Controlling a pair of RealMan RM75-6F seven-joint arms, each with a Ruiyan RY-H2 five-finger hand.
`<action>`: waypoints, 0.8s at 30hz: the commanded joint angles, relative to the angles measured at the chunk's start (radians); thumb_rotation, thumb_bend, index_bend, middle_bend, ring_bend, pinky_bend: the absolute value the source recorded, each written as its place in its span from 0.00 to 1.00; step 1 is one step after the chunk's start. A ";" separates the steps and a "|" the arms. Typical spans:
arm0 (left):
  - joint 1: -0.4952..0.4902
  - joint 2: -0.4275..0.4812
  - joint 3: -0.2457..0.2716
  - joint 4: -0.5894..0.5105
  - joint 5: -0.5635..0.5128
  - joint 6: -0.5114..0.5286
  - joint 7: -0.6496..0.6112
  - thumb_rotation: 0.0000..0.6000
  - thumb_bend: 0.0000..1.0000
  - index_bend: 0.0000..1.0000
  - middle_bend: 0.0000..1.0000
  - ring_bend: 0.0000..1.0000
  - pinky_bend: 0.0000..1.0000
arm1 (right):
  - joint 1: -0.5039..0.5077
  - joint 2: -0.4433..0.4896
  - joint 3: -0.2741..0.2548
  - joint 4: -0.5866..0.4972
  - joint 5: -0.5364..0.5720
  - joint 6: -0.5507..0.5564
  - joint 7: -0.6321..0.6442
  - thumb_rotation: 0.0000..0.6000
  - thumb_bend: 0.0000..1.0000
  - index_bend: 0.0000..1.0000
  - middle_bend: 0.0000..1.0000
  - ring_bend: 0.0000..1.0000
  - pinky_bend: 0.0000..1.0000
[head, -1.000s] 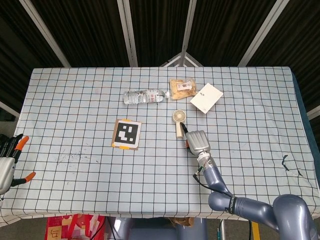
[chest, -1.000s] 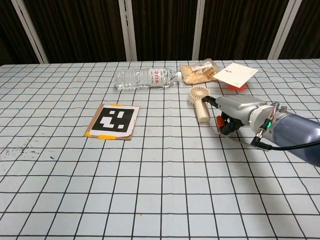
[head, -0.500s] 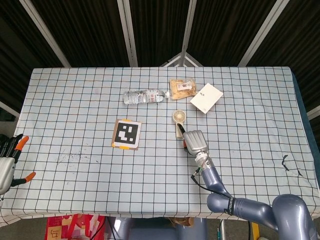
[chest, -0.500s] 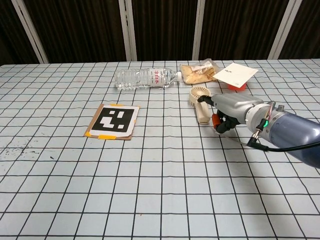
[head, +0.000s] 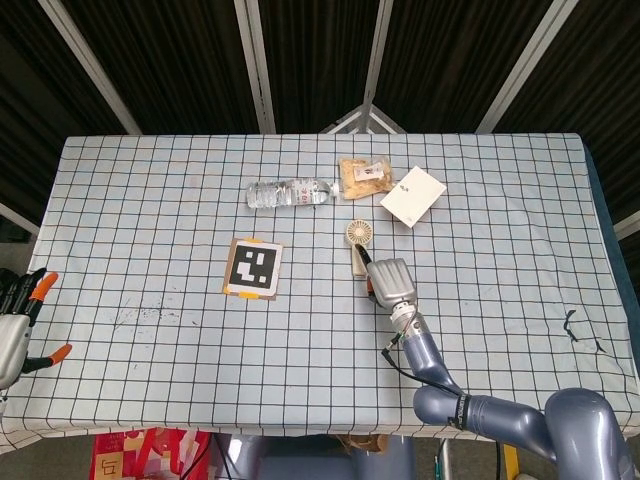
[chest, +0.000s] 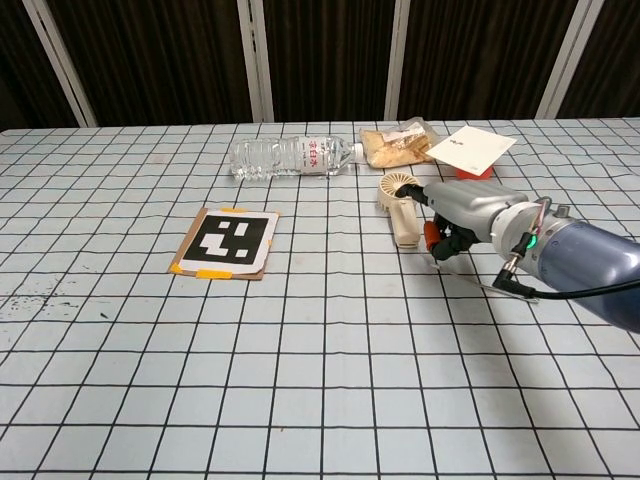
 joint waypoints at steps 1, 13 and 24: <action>0.000 0.000 0.000 -0.001 0.000 0.000 0.000 1.00 0.09 0.00 0.00 0.00 0.00 | -0.001 0.000 0.000 0.000 0.000 0.001 0.001 1.00 0.82 0.00 0.82 0.89 0.87; 0.000 0.002 0.001 -0.003 -0.002 -0.002 -0.002 1.00 0.09 0.00 0.00 0.00 0.00 | -0.006 -0.007 -0.016 0.023 0.037 -0.019 -0.015 1.00 0.83 0.00 0.82 0.89 0.87; -0.001 0.001 0.000 -0.005 -0.004 -0.004 -0.004 1.00 0.09 0.00 0.00 0.00 0.00 | -0.013 -0.029 -0.038 0.043 0.052 -0.036 -0.019 1.00 0.84 0.00 0.82 0.88 0.87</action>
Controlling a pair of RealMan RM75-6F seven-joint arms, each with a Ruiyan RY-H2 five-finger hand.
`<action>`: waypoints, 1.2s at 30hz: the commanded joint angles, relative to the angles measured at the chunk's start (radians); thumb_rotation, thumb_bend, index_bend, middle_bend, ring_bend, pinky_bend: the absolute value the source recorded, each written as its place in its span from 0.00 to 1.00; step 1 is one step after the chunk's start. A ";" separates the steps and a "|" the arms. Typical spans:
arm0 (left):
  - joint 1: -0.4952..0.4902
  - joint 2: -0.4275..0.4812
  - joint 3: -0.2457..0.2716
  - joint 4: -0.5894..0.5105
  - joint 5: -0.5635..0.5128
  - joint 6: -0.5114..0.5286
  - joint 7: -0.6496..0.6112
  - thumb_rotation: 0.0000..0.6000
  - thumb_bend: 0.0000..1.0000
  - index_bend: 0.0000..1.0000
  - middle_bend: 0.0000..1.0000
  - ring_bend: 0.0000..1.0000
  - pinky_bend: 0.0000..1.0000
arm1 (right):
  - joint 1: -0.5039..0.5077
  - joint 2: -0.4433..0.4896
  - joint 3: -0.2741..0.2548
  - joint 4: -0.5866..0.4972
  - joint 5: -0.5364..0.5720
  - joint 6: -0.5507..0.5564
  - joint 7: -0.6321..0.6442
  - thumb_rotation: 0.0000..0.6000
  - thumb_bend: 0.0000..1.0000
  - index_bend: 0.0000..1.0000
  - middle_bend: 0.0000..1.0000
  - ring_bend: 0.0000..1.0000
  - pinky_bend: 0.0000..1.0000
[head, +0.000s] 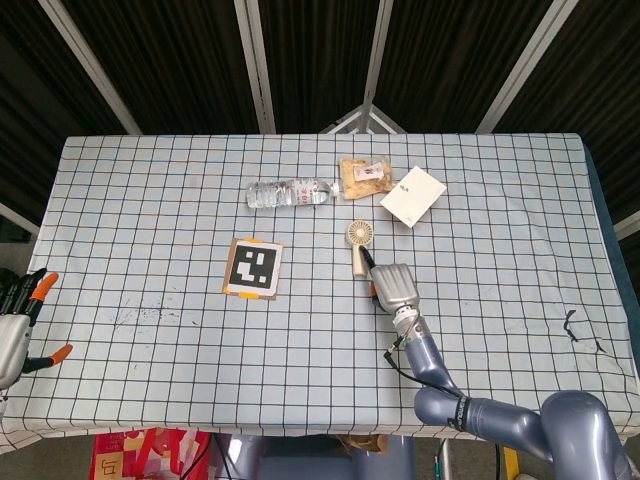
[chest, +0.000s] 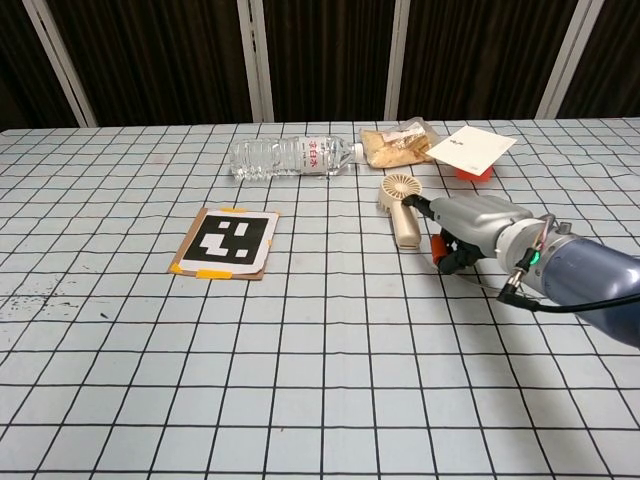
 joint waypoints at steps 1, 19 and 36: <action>0.000 0.000 0.000 0.000 -0.001 0.000 -0.001 1.00 0.09 0.00 0.00 0.00 0.00 | -0.002 -0.005 -0.008 0.007 0.003 -0.004 -0.005 1.00 0.84 0.00 0.82 0.89 0.87; 0.003 -0.003 -0.003 0.001 -0.001 0.009 -0.002 1.00 0.09 0.00 0.00 0.00 0.00 | 0.005 0.036 0.057 -0.095 -0.121 0.131 0.039 1.00 0.84 0.00 0.79 0.80 0.78; 0.016 -0.008 0.006 0.009 0.025 0.043 0.029 1.00 0.09 0.00 0.00 0.00 0.00 | -0.321 0.482 -0.206 -0.536 -0.469 0.450 0.179 1.00 0.47 0.00 0.03 0.00 0.08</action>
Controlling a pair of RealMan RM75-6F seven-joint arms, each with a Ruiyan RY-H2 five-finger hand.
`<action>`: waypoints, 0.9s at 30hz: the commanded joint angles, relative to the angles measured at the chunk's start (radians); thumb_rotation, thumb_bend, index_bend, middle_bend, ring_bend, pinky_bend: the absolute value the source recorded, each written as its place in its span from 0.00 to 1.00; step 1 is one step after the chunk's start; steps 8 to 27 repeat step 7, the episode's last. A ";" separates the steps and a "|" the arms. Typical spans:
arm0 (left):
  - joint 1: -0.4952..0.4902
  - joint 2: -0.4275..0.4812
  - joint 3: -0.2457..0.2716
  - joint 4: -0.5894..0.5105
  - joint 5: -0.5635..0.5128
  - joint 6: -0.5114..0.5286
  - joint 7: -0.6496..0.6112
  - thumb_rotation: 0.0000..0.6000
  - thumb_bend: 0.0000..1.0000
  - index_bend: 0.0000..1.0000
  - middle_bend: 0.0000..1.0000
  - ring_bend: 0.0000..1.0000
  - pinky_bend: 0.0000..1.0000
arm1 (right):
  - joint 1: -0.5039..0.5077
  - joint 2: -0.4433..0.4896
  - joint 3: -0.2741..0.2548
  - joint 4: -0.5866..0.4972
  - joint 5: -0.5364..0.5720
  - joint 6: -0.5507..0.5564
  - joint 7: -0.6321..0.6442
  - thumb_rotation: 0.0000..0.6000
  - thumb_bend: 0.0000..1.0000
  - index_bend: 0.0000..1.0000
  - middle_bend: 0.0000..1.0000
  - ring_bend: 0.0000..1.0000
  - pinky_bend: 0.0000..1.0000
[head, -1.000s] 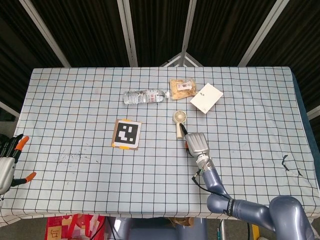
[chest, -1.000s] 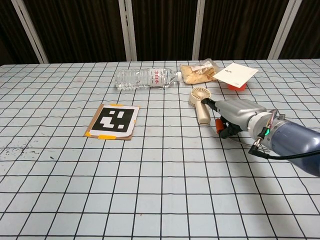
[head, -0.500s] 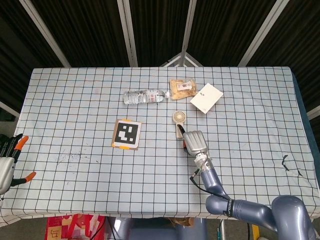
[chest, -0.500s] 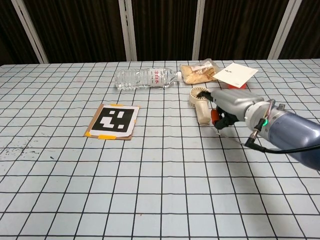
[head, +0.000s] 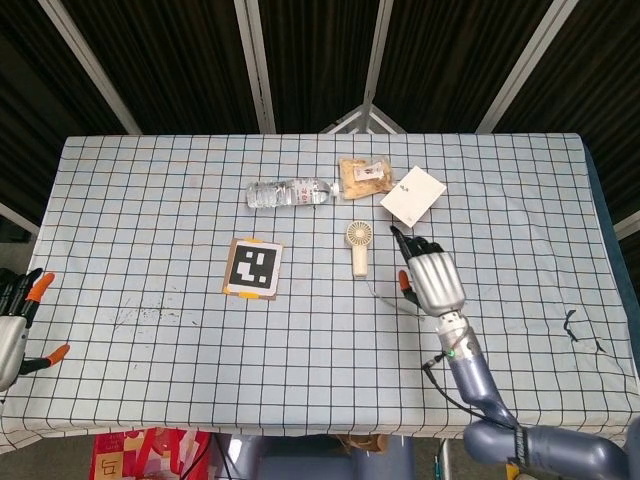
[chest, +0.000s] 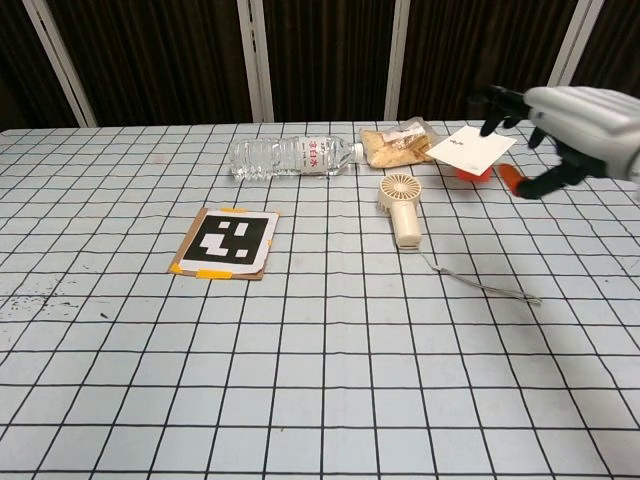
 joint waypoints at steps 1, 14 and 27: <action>0.003 -0.004 0.003 0.005 0.011 0.011 0.019 1.00 0.09 0.00 0.00 0.00 0.00 | -0.141 0.162 -0.158 -0.121 -0.113 0.098 0.032 1.00 0.46 0.00 0.01 0.00 0.05; 0.008 -0.023 0.006 0.024 0.037 0.040 0.076 1.00 0.09 0.00 0.00 0.00 0.00 | -0.282 0.271 -0.304 -0.101 -0.277 0.251 0.007 1.00 0.45 0.00 0.00 0.00 0.02; 0.008 -0.023 0.006 0.024 0.037 0.040 0.076 1.00 0.09 0.00 0.00 0.00 0.00 | -0.282 0.271 -0.304 -0.101 -0.277 0.251 0.007 1.00 0.45 0.00 0.00 0.00 0.02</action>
